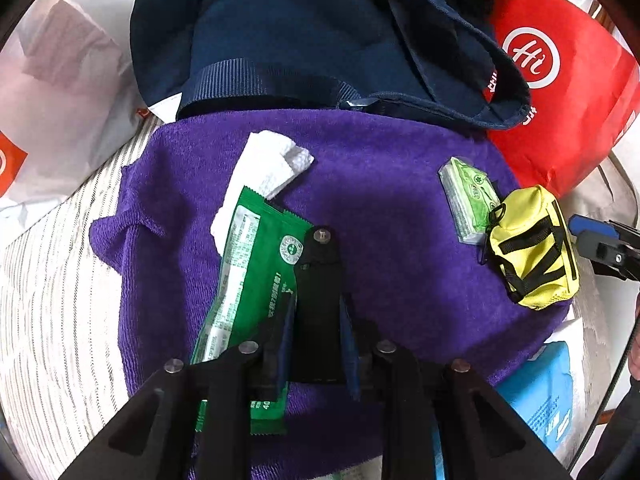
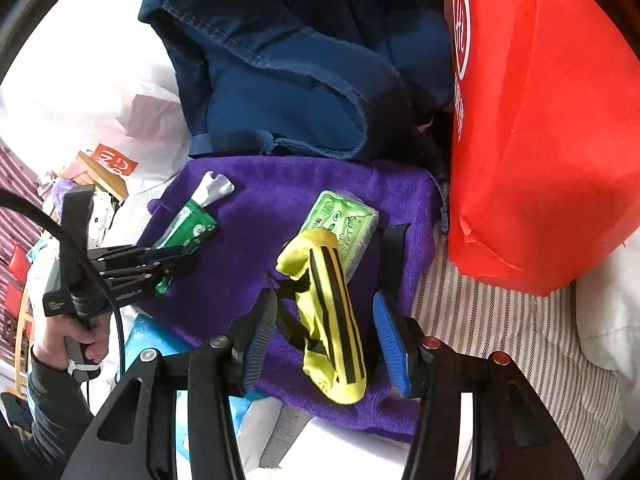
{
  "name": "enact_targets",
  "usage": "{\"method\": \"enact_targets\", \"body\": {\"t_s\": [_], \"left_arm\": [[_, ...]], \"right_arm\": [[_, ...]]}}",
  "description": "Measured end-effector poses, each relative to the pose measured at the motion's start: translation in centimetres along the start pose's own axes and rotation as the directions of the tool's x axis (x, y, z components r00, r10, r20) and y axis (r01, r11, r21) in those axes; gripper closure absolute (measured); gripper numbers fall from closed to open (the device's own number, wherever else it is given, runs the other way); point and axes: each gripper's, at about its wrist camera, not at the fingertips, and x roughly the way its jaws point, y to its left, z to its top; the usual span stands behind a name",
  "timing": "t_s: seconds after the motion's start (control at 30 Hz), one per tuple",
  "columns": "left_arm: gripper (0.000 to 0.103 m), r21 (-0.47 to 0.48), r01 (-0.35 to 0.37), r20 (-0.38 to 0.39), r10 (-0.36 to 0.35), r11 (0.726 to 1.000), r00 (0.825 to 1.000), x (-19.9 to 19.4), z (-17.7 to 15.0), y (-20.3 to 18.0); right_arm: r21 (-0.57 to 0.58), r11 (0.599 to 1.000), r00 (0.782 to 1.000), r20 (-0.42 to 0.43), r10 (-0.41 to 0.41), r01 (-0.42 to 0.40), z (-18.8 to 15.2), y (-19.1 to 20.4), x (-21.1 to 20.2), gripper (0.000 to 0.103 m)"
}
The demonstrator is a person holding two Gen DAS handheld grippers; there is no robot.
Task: Organize soft objects
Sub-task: 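Open the right tool to drop the yellow pouch while the left tool releases the strap, then grasp the white sponge block with the right tool while the left tool grasps the tomato-print sachet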
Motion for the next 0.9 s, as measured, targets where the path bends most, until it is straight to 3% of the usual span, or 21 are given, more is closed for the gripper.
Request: {"method": "enact_targets", "body": {"t_s": [0.07, 0.27, 0.57, 0.7, 0.77, 0.9], "left_arm": [[0.072, -0.002, 0.004, -0.003, -0.004, 1.0, 1.0, -0.1, 0.1, 0.1], [0.07, -0.008, -0.025, -0.009, 0.025, 1.0, 1.0, -0.9, -0.1, -0.4], [0.058, -0.03, -0.04, 0.066, 0.042, 0.999, 0.997, -5.5, -0.7, -0.3], [0.056, -0.04, -0.046, 0.081, 0.049, 0.998, 0.995, -7.2, -1.9, -0.2], [0.048, -0.044, -0.047, 0.087, 0.051, 0.998, 0.995, -7.9, -2.5, 0.0], [0.047, -0.053, -0.064, 0.094, 0.069, 0.997, 0.993, -9.4, -4.3, 0.9]], "right_arm": [[-0.001, 1.0, 1.0, 0.005, 0.0, 0.0, -0.3, 0.1, -0.4, 0.05], [-0.008, 1.0, 1.0, 0.016, -0.014, 0.014, -2.0, -0.2, -2.0, 0.043], [0.06, 0.996, 0.997, -0.036, -0.066, 0.068, -7.5, -1.0, -3.1, 0.023], [0.13, 0.988, 0.995, -0.069, -0.073, 0.082, -9.9, -0.6, -2.2, 0.02], [0.14, 0.984, 0.991, -0.079, -0.103, 0.114, -10.4, -0.2, -1.7, 0.02], [0.183, 0.969, 0.986, -0.073, -0.153, 0.164, -10.8, -0.3, -0.8, 0.019]]}}
